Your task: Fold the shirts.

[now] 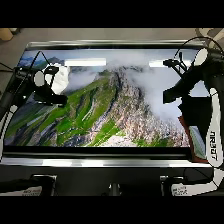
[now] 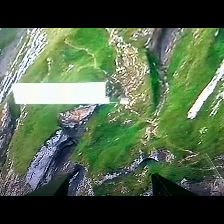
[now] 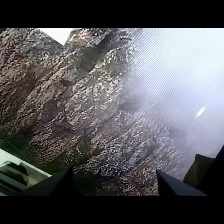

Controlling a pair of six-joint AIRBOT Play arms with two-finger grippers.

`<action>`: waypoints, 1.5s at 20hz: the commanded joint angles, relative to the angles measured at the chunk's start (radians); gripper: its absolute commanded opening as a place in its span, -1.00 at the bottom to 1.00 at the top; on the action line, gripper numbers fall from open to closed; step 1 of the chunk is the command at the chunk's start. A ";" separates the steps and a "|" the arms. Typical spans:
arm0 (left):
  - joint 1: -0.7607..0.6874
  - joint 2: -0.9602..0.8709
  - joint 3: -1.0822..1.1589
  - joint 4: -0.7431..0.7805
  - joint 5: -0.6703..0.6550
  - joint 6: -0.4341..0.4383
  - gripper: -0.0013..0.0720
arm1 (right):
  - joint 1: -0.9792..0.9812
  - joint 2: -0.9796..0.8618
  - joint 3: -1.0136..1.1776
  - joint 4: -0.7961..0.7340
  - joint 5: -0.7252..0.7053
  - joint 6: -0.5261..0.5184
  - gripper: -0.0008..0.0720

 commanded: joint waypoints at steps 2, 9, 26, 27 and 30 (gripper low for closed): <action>0.000 -0.001 0.000 0.000 0.008 -0.004 0.72 | 0.000 0.000 0.001 0.000 -0.013 0.000 0.58; 0.003 -0.011 -0.001 0.000 0.256 -0.003 0.72 | 0.000 0.000 0.001 0.001 -0.088 0.000 0.57; 0.504 -0.533 0.399 -0.527 0.272 -0.351 0.93 | 0.000 -0.002 0.000 0.013 -0.160 -0.002 0.53; 0.498 -0.544 0.399 -0.526 0.307 -0.344 0.92 | 0.000 -0.002 0.000 0.013 -0.161 -0.007 0.53; 0.481 -0.581 0.399 -0.527 0.372 -0.343 0.92 | 0.000 -0.002 0.000 0.013 -0.159 -0.011 0.53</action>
